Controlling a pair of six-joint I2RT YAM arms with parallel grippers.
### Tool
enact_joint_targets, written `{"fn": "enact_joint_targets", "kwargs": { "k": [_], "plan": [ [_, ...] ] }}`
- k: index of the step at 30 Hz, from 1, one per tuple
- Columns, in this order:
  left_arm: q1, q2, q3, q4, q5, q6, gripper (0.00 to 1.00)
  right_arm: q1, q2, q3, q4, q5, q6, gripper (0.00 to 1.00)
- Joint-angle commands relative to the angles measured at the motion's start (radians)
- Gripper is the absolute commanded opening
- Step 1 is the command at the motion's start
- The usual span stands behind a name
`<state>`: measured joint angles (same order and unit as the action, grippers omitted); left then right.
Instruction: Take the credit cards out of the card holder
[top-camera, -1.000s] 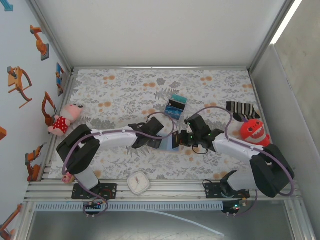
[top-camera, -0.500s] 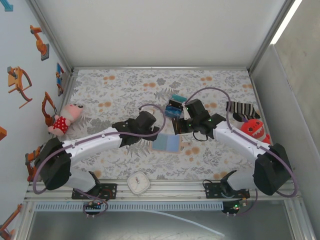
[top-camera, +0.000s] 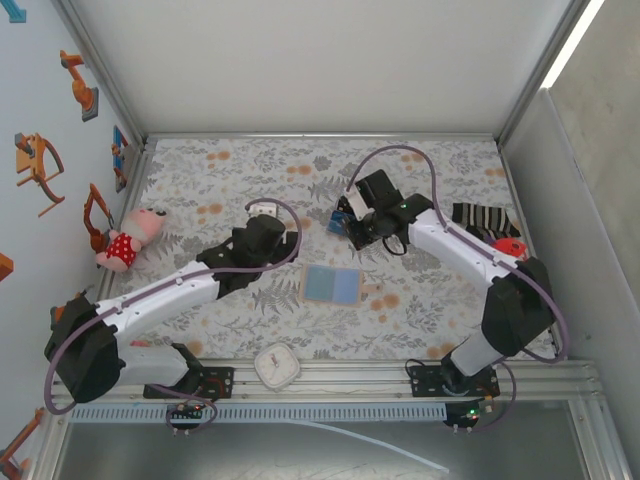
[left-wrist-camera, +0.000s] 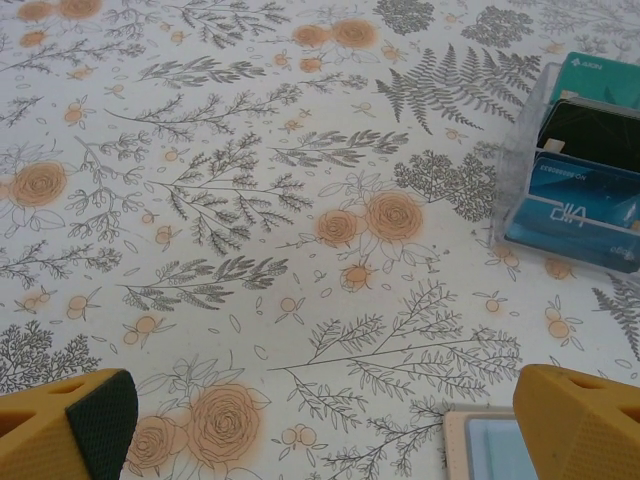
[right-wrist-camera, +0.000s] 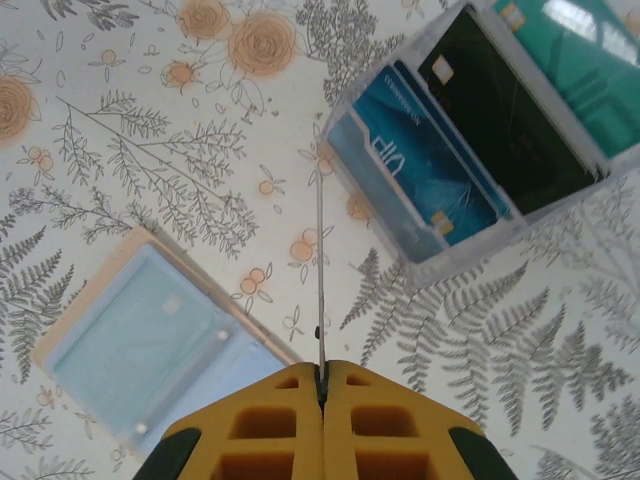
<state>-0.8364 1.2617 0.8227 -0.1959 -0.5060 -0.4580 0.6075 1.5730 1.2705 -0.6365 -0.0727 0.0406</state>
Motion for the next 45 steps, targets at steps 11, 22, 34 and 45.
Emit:
{"fn": "enact_joint_targets", "kwargs": {
  "k": [11, 22, 34, 45],
  "plan": [
    [0.058, -0.049, -0.066, 0.082, 0.054, -0.066, 0.97, -0.070, 0.173, 0.215, -0.088, 0.070, -0.346, 0.00],
    [0.074, -0.043, -0.065, 0.075, 0.070, -0.084, 0.97, -0.104, 0.311, 0.366, -0.140, 0.076, -0.472, 0.00],
    [0.092, -0.030, -0.066, 0.076, 0.089, -0.096, 0.97, -0.121, 0.456, 0.515, -0.212, 0.079, -0.532, 0.00],
    [0.100, -0.036, -0.071, 0.072, 0.099, -0.096, 0.97, -0.137, 0.505, 0.557, -0.236, 0.090, -0.541, 0.00]
  ]
}}
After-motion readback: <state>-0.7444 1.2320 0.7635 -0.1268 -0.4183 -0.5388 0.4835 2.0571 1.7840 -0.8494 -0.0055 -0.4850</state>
